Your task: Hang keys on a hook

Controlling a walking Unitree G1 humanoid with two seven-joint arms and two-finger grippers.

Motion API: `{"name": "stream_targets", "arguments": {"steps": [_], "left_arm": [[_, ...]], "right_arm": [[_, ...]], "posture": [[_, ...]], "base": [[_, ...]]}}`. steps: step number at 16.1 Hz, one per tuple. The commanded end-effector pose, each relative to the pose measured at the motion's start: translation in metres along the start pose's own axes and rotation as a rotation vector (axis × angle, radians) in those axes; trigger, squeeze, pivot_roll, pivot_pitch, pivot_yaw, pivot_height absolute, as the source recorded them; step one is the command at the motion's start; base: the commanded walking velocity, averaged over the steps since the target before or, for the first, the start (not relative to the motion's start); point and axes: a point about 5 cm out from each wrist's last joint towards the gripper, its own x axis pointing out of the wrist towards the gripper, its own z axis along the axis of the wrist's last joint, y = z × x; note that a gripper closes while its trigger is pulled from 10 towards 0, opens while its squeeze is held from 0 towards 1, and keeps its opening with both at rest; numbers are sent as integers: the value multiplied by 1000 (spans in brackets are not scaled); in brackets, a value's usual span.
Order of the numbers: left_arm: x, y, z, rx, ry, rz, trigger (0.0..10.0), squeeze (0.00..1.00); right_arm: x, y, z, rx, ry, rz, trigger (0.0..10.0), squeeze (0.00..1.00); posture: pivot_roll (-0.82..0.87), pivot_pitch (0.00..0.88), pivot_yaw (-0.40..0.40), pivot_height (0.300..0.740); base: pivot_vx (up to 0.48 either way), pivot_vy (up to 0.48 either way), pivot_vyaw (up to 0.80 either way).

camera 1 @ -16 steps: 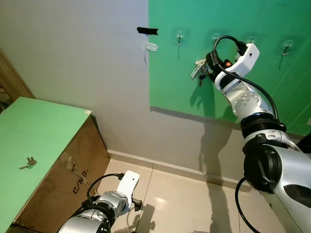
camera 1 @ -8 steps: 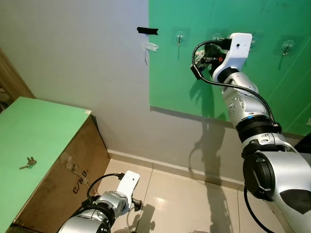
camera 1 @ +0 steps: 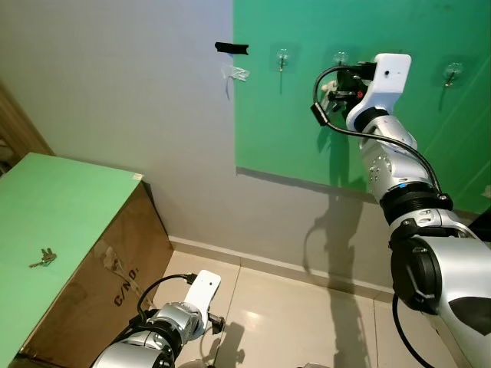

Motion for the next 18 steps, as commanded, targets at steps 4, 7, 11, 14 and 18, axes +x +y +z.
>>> {"name": "stream_targets", "arguments": {"steps": [4,7,11,14,18], "left_arm": [[0,1,-6,-4,19,3,10000,0],[0,2,-6,-7,20,3,10000,0],[0,2,-7,-10,20,3,10000,0],[0,2,-7,-12,20,3,10000,0],[0,3,-7,-10,21,3,10000,0]], "right_arm": [[4,6,2,178,29,37,0,0],[5,7,-3,343,87,60,0,0],[3,4,-10,465,136,51,0,0],[2,1,-12,537,151,34,0,0],[2,-4,-11,307,151,-22,10000,1000]], "posture": [[-61,0,22,740],[-62,0,21,740],[-63,0,22,740],[-63,0,22,740],[-62,0,23,740]], "base": [[0,0,0],[0,0,0],[0,0,0],[0,0,0],[0,0,0]]}}
